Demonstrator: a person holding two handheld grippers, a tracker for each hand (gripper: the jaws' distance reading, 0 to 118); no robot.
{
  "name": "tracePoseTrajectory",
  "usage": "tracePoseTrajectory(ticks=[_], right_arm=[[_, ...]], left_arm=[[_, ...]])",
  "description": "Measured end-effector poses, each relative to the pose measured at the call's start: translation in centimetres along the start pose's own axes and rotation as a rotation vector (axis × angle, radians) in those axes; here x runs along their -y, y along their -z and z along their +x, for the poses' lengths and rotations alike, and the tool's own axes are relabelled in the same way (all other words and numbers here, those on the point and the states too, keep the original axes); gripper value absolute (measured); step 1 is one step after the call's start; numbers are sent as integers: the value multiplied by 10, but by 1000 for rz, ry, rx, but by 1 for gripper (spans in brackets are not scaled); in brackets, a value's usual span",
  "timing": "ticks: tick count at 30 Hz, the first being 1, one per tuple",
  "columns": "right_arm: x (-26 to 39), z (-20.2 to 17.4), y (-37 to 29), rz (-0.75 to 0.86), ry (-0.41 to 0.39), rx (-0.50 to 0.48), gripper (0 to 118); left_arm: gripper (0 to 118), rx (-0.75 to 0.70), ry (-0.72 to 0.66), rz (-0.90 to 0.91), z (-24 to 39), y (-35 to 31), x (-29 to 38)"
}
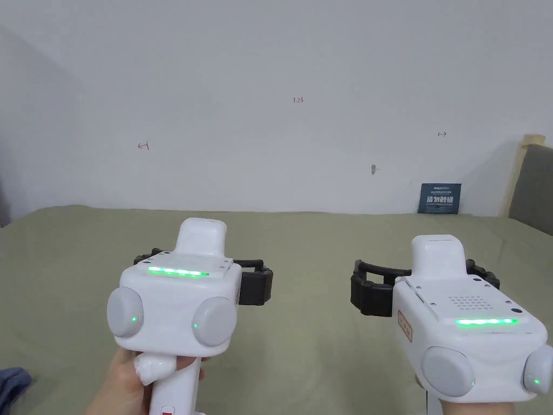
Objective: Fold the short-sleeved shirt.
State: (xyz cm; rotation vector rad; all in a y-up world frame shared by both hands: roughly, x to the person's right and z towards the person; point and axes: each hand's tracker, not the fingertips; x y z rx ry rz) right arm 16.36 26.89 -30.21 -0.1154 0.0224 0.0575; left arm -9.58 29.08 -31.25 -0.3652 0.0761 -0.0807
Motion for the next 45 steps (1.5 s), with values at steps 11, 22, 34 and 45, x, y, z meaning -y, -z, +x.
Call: tracePoseTrajectory(ticks=[11,22,34,45], right_arm=[[-1,1,0,-4,3,6,118],[-2,-1,2,-8,2,9,118],[-2,-3,3,-12,4,1,118],[-4,-4,2,-9,5,1,118]], left_arm=[[118,-35,-20,45,-3,-6,-1],[118,-23,-33,48,-8,-4,1],[118,-64,12,100,-1,-5,4],[118,-59,9,107,-1,-7,5]])
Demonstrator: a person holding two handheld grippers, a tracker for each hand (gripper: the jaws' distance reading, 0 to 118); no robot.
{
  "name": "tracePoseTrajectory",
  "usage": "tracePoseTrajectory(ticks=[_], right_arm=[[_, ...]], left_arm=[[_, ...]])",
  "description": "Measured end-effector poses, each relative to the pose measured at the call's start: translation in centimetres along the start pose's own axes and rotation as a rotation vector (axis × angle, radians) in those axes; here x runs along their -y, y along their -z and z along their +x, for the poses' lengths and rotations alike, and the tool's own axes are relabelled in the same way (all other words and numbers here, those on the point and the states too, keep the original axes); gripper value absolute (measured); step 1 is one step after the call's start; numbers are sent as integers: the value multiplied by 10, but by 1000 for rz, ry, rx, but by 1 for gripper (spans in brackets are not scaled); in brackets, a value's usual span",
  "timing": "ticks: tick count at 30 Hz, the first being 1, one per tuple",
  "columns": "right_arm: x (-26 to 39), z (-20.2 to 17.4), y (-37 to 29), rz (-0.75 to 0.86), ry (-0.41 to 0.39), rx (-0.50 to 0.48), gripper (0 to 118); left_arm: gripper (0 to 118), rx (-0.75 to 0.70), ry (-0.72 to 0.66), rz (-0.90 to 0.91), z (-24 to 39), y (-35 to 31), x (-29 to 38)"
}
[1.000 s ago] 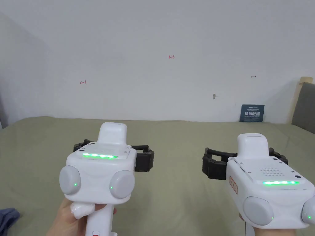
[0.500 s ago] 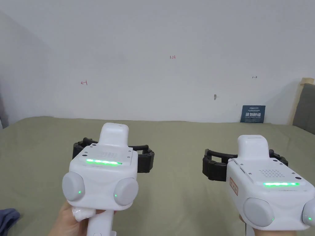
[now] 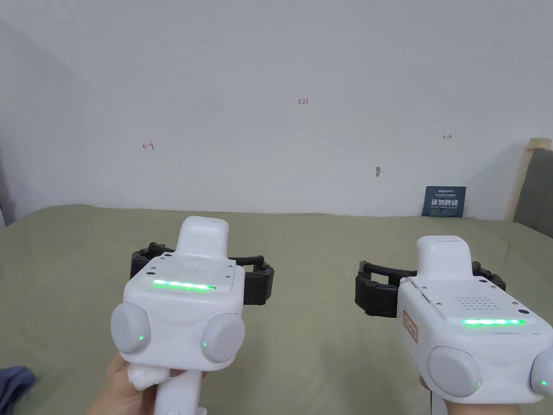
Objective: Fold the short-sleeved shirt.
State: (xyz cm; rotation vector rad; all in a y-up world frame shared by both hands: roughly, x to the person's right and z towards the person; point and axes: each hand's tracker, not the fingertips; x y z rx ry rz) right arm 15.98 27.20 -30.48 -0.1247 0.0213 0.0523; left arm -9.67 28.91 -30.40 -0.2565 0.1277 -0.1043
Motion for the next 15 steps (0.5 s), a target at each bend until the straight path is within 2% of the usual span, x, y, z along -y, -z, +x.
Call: tracePoseTrajectory(ticks=[5,9,10,13,15], right_arm=[[0,-1,0,0,-5,-3,118],[3,-3,0,-7,-3,-10,118],[3,-4,0,-9,-6,-10,118],[4,-4,0,-11,-8,-14,118],[3,-4,1,-13,-10,-12,118]], left_arm=[[118,27,-45,-11,-3,1,0],[118,-16,-54,-33,-4,6,0],[118,12,-53,-42,-6,8,0],[118,-14,-107,-29,-9,9,0],[118,68,-140,-26,-13,8,0]])
